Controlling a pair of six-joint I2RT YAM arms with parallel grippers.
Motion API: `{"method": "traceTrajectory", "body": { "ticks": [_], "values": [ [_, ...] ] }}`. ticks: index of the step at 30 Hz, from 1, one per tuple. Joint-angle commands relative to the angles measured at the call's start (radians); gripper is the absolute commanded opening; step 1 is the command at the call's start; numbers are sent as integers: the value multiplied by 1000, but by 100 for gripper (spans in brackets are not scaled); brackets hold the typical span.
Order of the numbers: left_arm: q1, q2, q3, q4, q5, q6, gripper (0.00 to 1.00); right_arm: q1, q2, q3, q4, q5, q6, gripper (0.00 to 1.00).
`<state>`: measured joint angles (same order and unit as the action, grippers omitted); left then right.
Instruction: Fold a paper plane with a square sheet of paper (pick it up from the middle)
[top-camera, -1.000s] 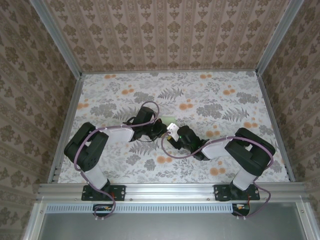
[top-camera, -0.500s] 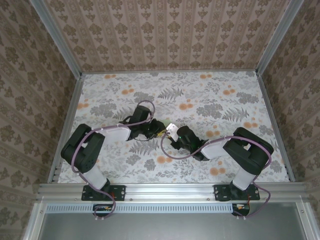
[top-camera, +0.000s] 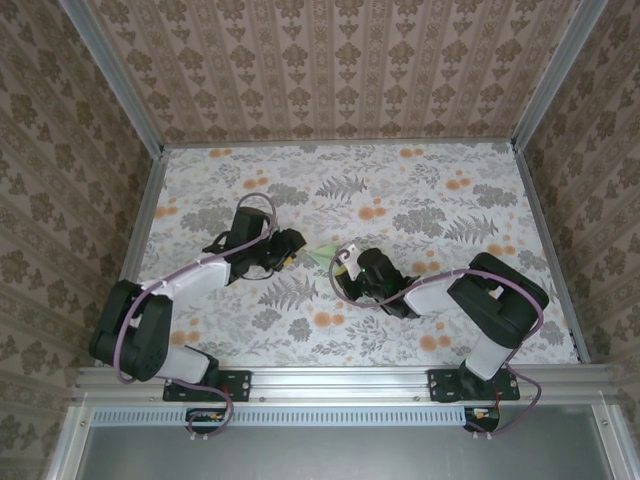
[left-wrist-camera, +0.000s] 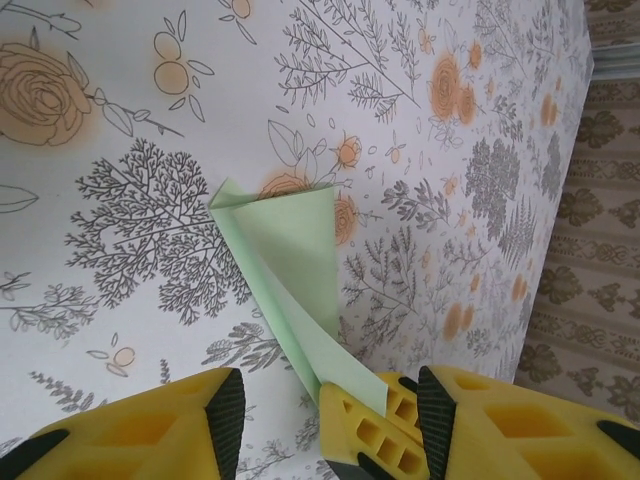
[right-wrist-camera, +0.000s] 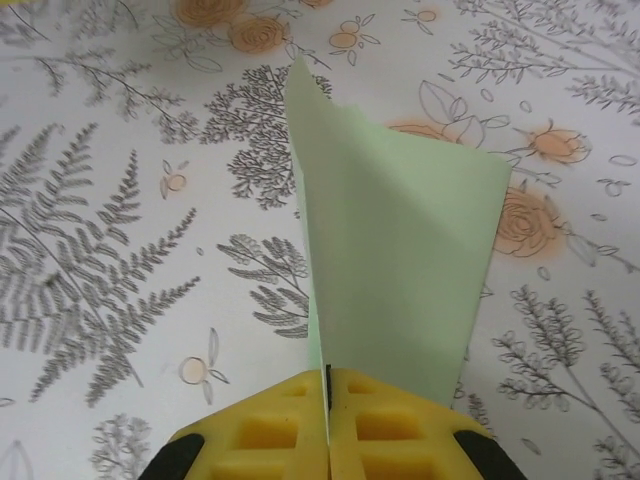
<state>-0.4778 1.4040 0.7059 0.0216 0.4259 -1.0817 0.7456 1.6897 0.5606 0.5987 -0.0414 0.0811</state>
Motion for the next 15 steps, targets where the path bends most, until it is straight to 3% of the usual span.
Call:
{"method": "traceTrajectory", "body": {
  "ticks": [1, 15],
  "values": [
    [-5, -30, -49, 4, -12, 59, 52, -11, 14, 40, -4, -105, 143, 6],
    [-119, 36, -115, 183, 2, 70, 36, -40, 106, 79, 9, -254, 340, 12]
  ]
}}
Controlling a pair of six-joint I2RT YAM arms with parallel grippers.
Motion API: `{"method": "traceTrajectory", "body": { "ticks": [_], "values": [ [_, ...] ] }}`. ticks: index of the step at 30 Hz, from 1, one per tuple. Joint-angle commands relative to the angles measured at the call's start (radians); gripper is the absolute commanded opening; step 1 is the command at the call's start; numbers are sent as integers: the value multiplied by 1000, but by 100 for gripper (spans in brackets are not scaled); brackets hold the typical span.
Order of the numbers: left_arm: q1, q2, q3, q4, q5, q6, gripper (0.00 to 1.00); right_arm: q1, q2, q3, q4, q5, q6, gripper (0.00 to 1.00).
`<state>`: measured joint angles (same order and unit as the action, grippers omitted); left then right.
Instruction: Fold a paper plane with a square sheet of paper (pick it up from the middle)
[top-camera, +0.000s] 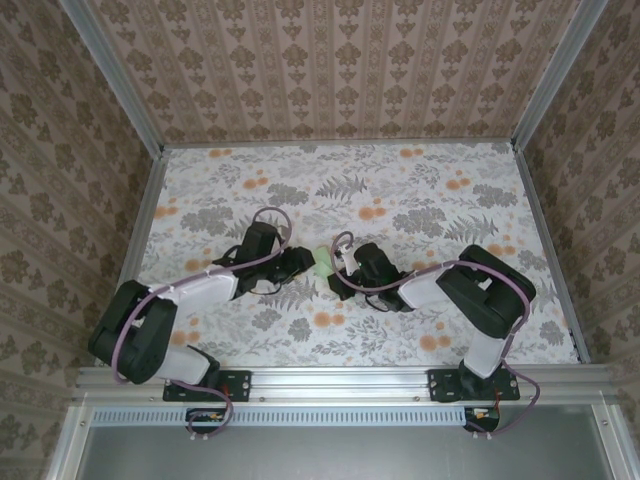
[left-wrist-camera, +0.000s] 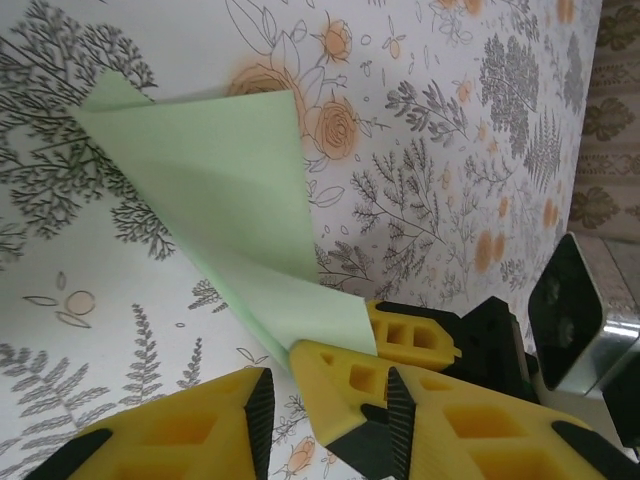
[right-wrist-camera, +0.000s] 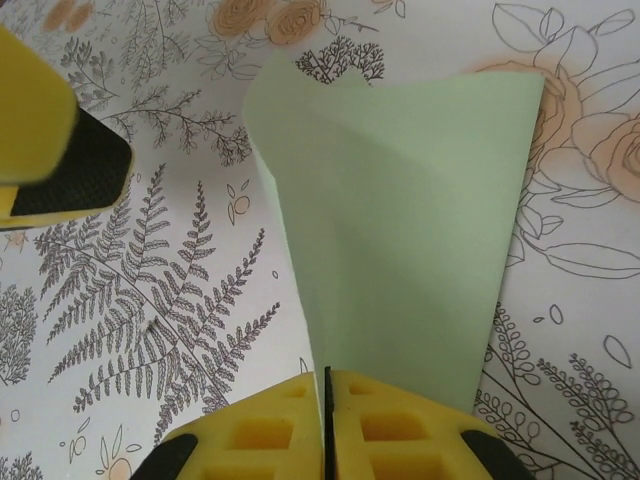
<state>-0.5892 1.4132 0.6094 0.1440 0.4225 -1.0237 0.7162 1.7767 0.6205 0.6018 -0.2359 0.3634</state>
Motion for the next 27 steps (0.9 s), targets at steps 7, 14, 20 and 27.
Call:
{"method": "traceTrajectory", "body": {
  "ticks": [7, 14, 20, 27],
  "values": [
    [-19, 86, -13, 122, 35, -3, 31, -31, 35, 24, 2, -118, 97, 19],
    [-25, 133, 16, 135, 53, 11, 26, -51, 48, 19, 3, -128, 154, 13],
    [-26, 163, 25, 155, 62, 8, 24, -64, 65, 15, 10, -151, 211, 10],
    [-26, 210, 46, 196, 79, 4, 21, -75, 83, 14, -4, -174, 254, 9]
  ]
}}
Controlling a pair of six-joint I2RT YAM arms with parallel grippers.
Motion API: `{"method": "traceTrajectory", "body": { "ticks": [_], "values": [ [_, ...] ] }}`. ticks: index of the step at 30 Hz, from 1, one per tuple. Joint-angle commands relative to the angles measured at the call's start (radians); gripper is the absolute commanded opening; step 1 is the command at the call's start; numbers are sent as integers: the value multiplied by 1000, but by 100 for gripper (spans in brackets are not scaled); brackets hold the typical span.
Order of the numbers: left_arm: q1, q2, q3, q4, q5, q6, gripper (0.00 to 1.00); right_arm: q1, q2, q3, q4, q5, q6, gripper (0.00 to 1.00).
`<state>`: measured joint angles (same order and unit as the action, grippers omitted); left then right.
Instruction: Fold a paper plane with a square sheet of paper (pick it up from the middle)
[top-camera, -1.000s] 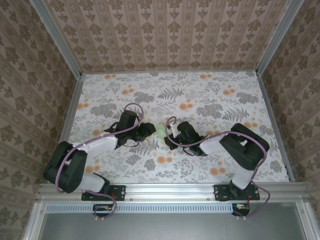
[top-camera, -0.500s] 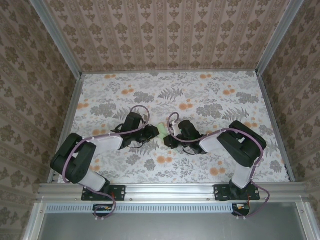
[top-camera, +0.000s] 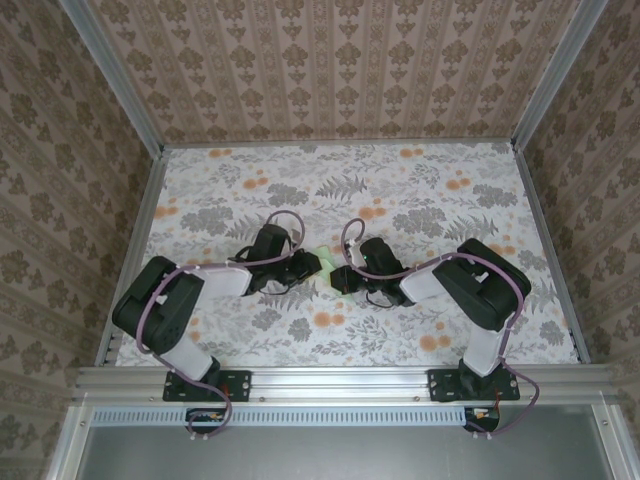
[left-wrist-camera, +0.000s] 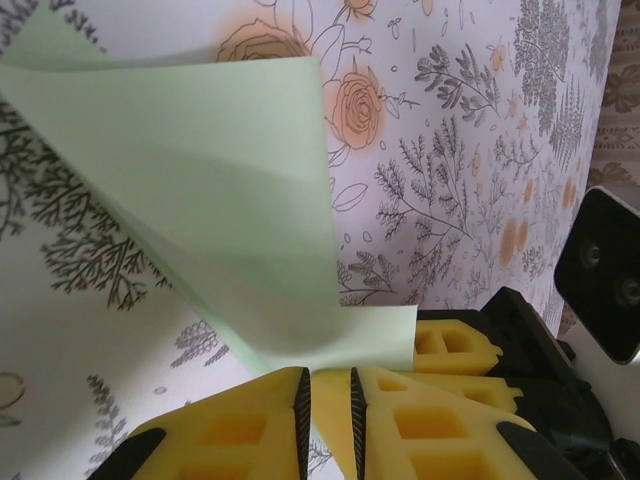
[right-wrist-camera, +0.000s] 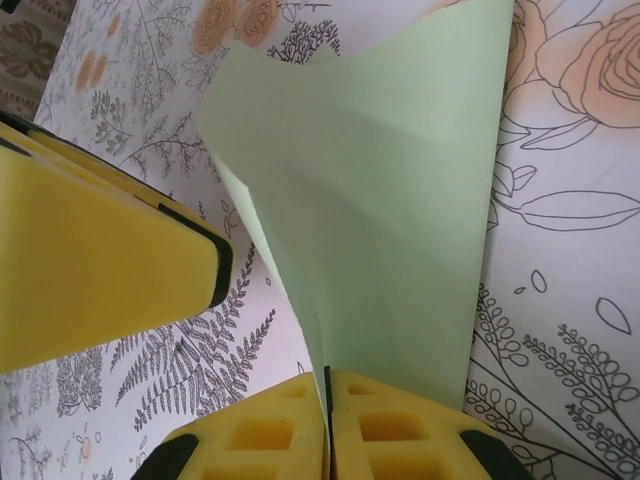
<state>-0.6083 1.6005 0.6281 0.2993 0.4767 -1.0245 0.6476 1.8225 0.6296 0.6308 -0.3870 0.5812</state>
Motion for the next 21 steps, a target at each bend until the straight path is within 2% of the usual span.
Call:
{"method": "traceTrajectory", "body": {
  "ticks": [1, 11, 21],
  "values": [
    [-7, 35, 30, 44, 27, 3, 21, -8, 38, 3, -34, -23, 42, 9],
    [-7, 98, 50, 69, 34, 1, 16, -21, 37, 9, -55, -60, 58, 10],
    [-5, 124, 51, 71, 32, -2, 15, -23, -36, 64, -212, -75, 18, 23]
  ]
}}
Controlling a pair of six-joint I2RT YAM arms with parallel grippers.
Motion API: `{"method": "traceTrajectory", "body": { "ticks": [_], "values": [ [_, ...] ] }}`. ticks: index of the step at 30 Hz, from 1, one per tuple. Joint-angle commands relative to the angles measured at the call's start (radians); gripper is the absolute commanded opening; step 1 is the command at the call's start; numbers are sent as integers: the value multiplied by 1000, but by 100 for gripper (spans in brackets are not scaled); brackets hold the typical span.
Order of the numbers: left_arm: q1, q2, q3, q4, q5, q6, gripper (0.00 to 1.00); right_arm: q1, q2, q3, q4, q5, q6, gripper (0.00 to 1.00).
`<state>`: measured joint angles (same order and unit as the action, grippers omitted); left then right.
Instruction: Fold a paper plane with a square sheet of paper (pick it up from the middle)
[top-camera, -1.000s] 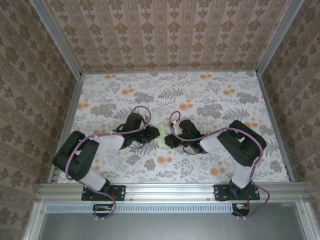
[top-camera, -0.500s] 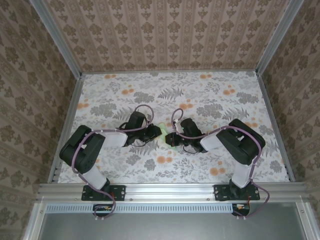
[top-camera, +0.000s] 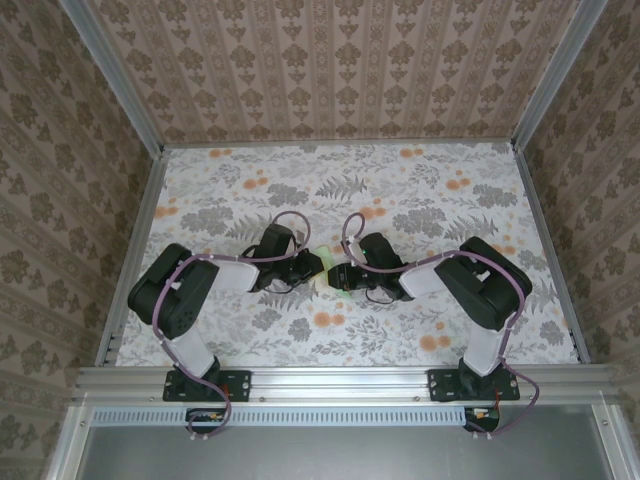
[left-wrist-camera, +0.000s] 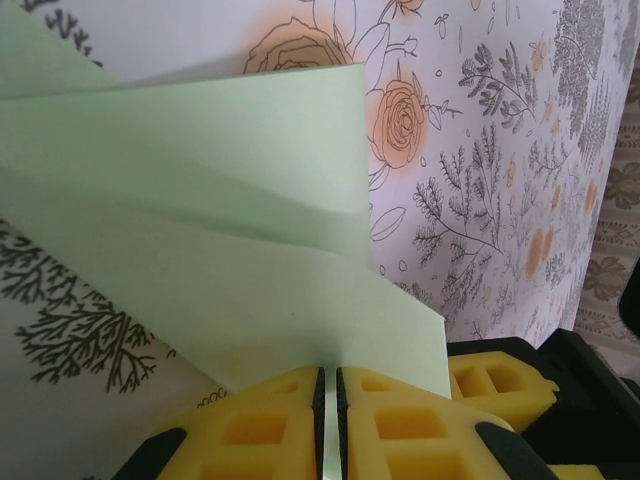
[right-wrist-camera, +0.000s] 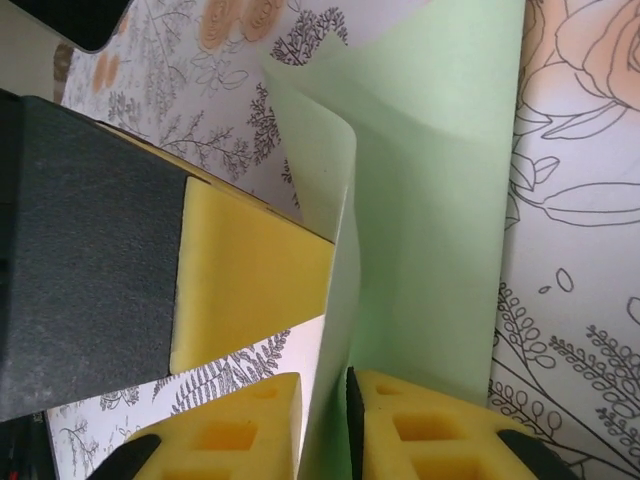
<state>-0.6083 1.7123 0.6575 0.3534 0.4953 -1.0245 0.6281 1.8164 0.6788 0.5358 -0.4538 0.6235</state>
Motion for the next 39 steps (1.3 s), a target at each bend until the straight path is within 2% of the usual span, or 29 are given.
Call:
{"method": "traceTrajectory", "body": {
  "ticks": [1, 13, 21, 25, 31, 39],
  "values": [
    [-5, 13, 22, 17, 14, -2, 15, -4, -38, 21, -134, -13, -28, 23],
    [-5, 21, 25, 15, 20, 0, 15, -5, -143, 53, -312, -9, -49, 28],
    [-6, 19, 25, 19, 26, -2, 15, -5, -150, 58, -397, 10, -77, 24],
    [-7, 14, 25, 17, 27, -1, 14, -4, -137, 54, -397, 18, -86, 23],
    [-5, 9, 29, 17, 33, 3, 14, -7, -105, 53, -384, 12, -84, 16],
    [-1, -30, 31, 15, 52, 35, 16, -34, -88, 11, -295, -48, -10, 10]
  ]
}}
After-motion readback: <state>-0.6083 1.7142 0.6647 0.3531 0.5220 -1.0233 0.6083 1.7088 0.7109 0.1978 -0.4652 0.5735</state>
